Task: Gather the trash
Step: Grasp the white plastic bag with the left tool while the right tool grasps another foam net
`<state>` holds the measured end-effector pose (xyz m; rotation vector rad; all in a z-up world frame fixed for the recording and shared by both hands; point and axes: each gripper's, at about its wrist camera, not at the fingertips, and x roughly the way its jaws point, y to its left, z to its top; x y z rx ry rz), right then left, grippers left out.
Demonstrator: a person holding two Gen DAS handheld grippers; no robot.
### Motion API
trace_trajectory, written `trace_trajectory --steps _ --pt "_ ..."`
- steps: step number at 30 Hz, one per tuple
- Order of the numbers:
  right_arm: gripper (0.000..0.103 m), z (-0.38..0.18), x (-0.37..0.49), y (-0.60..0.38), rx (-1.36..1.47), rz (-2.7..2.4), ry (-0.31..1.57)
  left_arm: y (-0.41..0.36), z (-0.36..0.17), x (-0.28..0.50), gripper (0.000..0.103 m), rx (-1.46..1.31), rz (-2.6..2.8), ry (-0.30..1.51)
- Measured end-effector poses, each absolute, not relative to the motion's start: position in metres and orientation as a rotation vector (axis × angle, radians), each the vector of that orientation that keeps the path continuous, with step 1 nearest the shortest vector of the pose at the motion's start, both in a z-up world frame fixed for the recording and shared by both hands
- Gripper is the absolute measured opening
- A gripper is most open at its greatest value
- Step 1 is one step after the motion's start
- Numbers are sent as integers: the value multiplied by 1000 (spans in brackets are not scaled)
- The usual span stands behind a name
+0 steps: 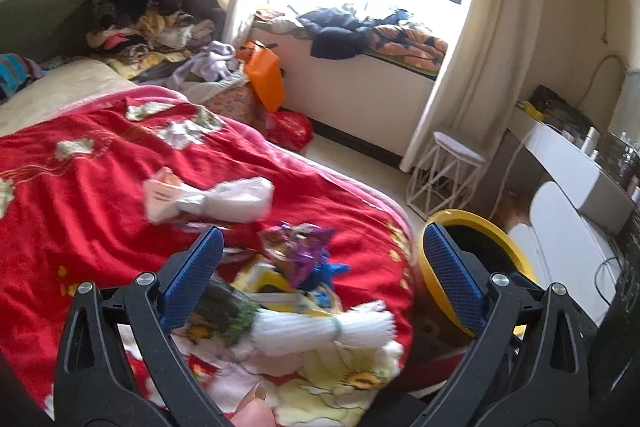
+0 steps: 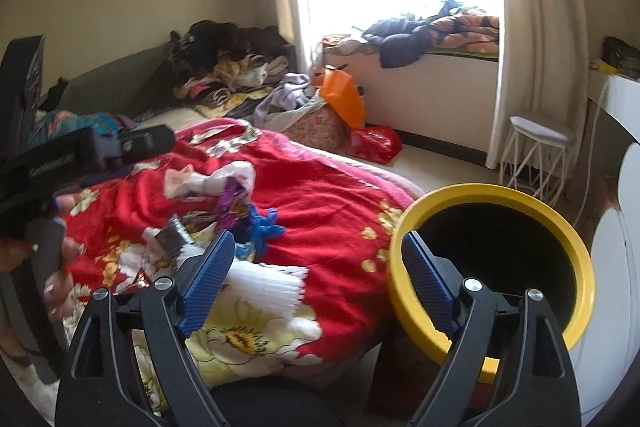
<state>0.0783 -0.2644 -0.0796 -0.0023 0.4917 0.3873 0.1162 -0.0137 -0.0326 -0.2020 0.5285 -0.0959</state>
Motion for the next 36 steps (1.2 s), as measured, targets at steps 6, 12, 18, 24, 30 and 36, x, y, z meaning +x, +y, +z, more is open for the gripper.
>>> trace_trajectory --steps 6,12,18,24,30,36 --pt "85 -80 81 -234 -65 465 510 20 -34 122 92 -229 -20 524" --pt "85 -88 88 -206 -138 531 553 54 -44 130 92 -260 52 564" --pt "85 -108 107 -184 -235 586 634 93 -61 146 92 -327 117 633" --pt "85 -131 122 -174 -306 581 713 129 -79 168 92 -400 160 712" --pt "85 -146 133 -168 -330 582 775 152 -97 198 92 -491 138 781" --pt "51 -157 135 -164 -344 595 812 156 -106 227 92 -526 109 816"
